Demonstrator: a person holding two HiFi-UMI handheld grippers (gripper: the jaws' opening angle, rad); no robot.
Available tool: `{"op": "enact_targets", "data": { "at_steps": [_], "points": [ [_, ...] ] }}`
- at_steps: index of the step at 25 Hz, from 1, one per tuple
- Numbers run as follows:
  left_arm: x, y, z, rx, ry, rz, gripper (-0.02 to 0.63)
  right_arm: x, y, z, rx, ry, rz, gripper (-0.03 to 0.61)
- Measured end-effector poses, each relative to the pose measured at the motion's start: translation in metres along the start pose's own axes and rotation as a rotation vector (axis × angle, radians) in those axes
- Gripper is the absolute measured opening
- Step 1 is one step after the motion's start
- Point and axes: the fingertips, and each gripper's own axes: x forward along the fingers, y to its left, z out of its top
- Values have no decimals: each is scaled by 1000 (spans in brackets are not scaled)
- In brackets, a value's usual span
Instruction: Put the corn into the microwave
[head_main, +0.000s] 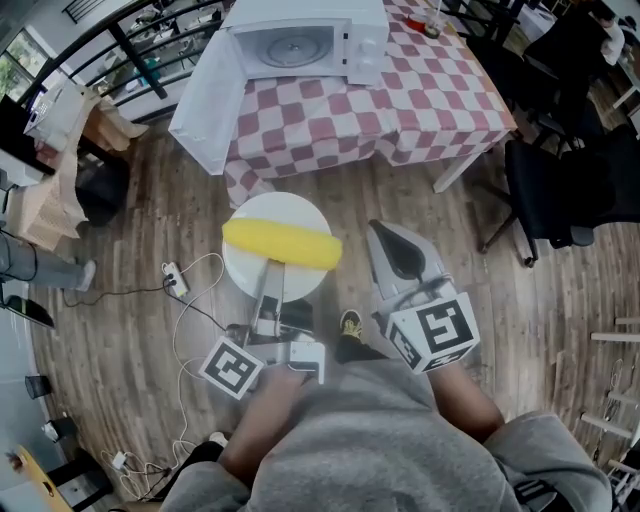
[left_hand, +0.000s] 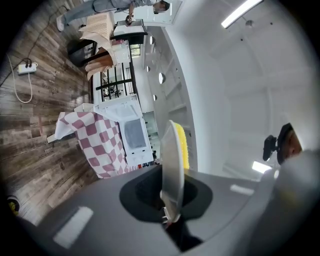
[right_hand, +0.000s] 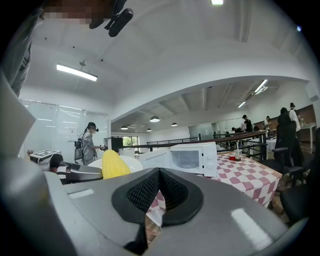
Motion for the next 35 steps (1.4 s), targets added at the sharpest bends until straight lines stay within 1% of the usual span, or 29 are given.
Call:
{"op": "enact_targets", "data": {
  "at_steps": [8,18,21,25,35],
  "points": [
    [25,4,-9,16,-10,23,12,10,-29,-1,9,6,17,-2],
    [36,0,-13,29,-21,22,12,17,-38,-5,20,5,36,-2],
    [38,2,-7,46,-31,28,12,19,-39,-5,26,4,38,-2],
    [42,3,-1,46,-43,27,12,24,-41,-5,28,5,39,-2],
    [70,17,17,37,-26,24,13,58,-46,2,16,10,26,-2]
  ]
}}
